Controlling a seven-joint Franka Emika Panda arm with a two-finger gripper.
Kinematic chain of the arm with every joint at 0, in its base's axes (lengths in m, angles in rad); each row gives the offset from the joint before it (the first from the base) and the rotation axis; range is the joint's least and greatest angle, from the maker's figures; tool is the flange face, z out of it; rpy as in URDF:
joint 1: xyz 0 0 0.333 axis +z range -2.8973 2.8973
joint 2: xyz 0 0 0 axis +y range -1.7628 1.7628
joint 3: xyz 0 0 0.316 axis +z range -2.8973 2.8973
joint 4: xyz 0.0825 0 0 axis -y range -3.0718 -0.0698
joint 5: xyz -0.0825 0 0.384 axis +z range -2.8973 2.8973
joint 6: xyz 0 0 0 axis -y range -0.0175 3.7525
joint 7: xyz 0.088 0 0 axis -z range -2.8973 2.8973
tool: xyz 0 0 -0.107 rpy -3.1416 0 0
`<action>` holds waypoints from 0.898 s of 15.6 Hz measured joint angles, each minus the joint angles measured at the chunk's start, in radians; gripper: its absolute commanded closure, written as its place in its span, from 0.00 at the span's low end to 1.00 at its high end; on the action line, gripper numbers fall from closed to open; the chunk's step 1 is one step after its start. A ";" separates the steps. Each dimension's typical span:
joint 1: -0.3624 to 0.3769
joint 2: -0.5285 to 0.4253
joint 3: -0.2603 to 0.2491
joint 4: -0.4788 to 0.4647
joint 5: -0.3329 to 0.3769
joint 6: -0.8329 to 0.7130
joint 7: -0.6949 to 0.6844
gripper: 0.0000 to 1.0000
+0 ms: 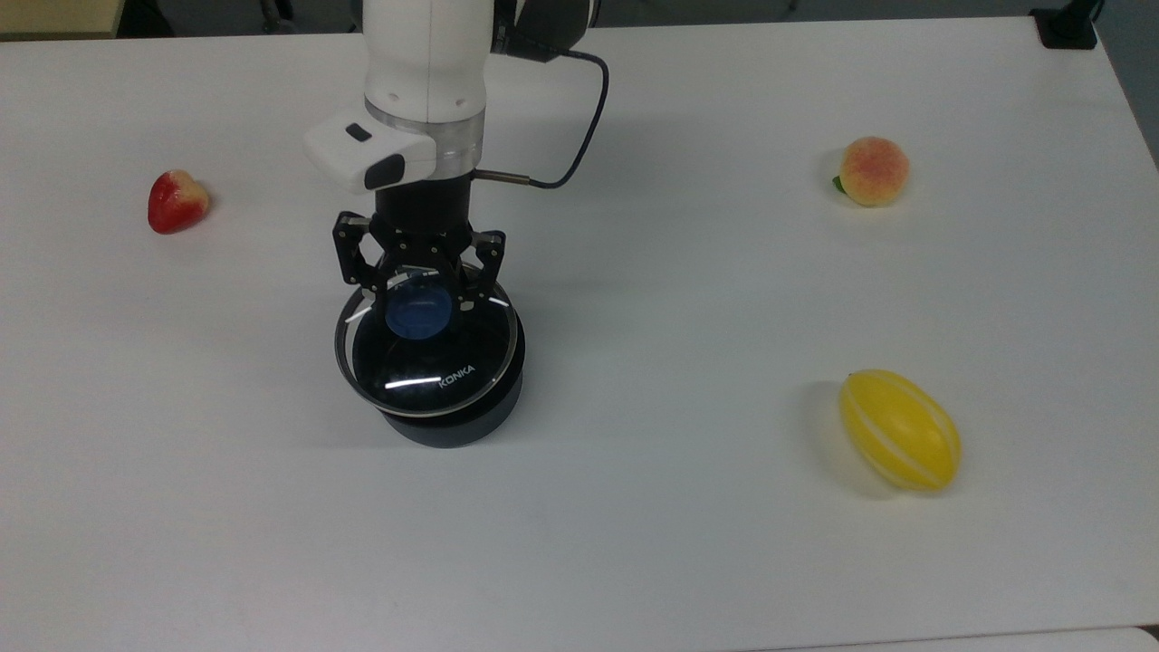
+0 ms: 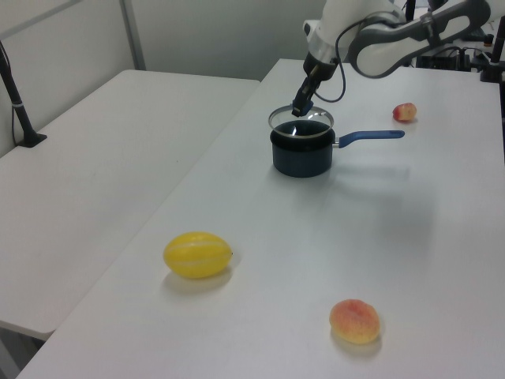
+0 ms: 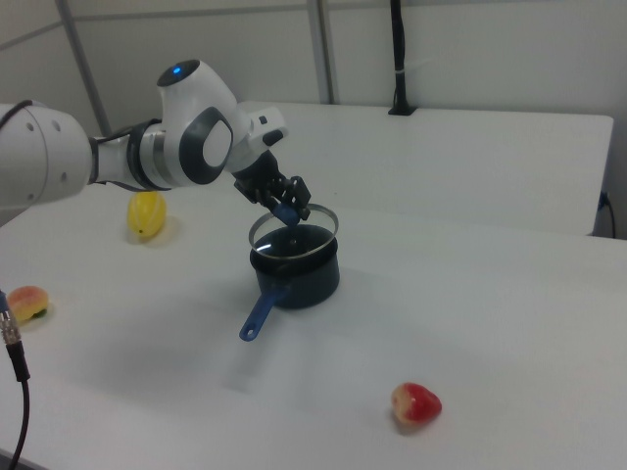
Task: Open lid
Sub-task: 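Lift the glass lid off the saucepan and carry it beside the handle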
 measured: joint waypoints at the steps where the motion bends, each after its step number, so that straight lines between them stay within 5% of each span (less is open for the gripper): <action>1: -0.001 -0.012 0.000 0.000 0.000 -0.021 0.000 0.87; 14: -0.013 -0.176 -0.001 -0.022 0.019 -0.367 -0.029 0.91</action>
